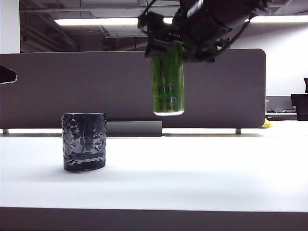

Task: Pick up the metal can, pour some water into the cup, then place the can back on the table.

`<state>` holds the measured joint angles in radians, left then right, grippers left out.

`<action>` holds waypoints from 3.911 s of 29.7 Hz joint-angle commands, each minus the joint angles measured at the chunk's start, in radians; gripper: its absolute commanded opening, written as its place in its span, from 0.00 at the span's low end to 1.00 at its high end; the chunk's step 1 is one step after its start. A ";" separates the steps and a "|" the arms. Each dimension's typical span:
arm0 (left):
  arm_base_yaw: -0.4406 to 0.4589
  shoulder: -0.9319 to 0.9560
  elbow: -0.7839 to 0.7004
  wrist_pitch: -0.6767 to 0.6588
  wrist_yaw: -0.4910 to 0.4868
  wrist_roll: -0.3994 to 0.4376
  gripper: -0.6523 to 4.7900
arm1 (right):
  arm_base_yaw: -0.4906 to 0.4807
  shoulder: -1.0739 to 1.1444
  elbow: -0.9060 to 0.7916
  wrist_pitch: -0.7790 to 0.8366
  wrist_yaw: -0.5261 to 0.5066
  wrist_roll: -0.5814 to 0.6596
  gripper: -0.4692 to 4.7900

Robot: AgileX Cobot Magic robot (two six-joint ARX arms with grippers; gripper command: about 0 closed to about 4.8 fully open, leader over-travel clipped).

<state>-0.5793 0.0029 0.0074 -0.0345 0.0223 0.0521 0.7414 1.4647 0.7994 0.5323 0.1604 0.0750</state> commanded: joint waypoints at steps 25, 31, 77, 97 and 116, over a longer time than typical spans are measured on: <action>0.119 0.001 0.002 0.013 0.000 0.000 0.11 | 0.005 0.114 0.195 -0.005 -0.029 -0.138 0.67; 0.127 0.001 0.001 0.014 0.000 0.000 0.11 | 0.029 0.161 0.278 -0.065 -0.034 -0.248 0.67; 0.239 0.001 0.002 0.013 0.000 0.000 0.11 | 0.091 0.372 0.401 -0.111 -0.021 -0.604 0.67; 0.239 0.001 0.002 0.013 0.000 0.000 0.11 | 0.091 0.394 0.458 -0.212 0.028 -0.807 0.67; 0.239 0.001 0.001 0.013 0.000 0.000 0.11 | 0.091 0.394 0.458 -0.266 0.045 -0.975 0.67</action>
<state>-0.3435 0.0032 0.0074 -0.0345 0.0219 0.0521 0.8288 1.8652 1.2503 0.2348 0.1886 -0.8719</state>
